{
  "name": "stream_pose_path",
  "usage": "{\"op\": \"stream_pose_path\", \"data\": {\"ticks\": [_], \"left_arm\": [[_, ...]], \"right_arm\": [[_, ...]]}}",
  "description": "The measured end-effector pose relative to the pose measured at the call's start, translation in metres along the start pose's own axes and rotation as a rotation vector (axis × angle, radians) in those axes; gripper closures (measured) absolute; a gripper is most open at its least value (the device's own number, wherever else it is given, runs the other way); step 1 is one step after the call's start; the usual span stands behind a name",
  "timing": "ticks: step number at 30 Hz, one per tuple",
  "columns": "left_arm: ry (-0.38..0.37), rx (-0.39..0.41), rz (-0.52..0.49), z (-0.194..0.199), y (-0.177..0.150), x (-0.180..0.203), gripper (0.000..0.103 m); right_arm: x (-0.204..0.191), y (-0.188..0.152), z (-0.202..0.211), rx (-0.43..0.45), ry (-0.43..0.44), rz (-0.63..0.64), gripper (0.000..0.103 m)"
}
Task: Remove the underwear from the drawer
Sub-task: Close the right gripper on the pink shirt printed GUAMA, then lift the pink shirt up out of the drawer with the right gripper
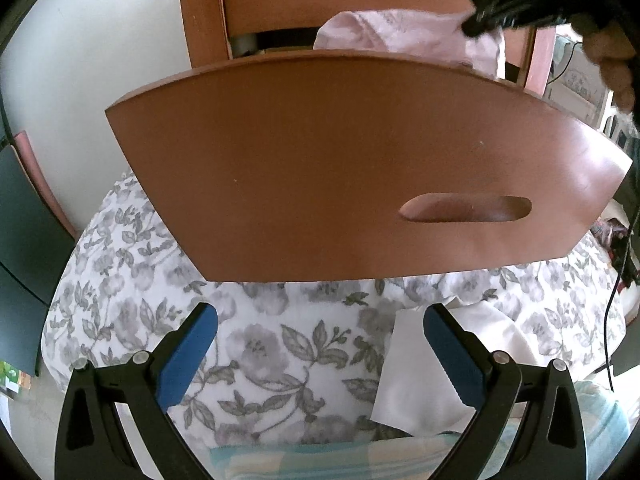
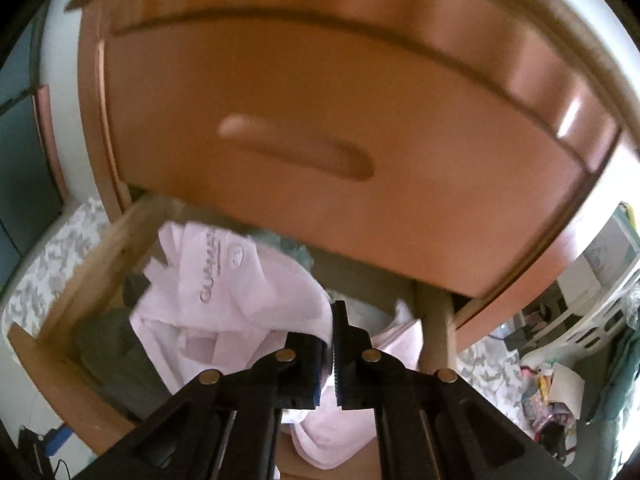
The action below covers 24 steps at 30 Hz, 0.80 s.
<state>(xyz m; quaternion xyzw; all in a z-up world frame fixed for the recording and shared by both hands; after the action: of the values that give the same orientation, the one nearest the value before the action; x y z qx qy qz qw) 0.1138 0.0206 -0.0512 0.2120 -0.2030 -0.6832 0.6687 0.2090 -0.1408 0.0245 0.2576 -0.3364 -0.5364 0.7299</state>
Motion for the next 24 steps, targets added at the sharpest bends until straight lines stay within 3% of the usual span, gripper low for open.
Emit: {"op": "stream_pose_path", "data": {"ticks": [9, 24], "left_arm": [[0.012, -0.007, -0.008, -0.003, -0.001, 0.001, 0.001], [0.047, -0.011, -0.021, -0.003, -0.002, 0.001, 0.001]], "right_arm": [[0.013, 0.027, 0.065, 0.179, -0.039, -0.023, 0.099], [0.040, 0.033, 0.153, 0.304, -0.083, -0.080, 0.099]]}}
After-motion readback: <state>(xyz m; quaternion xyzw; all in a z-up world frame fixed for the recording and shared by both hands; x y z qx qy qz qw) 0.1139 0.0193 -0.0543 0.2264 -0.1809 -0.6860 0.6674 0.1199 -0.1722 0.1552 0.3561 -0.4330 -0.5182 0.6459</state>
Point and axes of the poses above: each gripper's, at about its wrist camera, not at the fingertips, and z roughly against the way its jaws point, x to its right, y to its top, the point moved 7 cm from there along -z, roughly the way its jaws point, and after that the axes turned 4 degrees about -x, right-handed, at the moved point
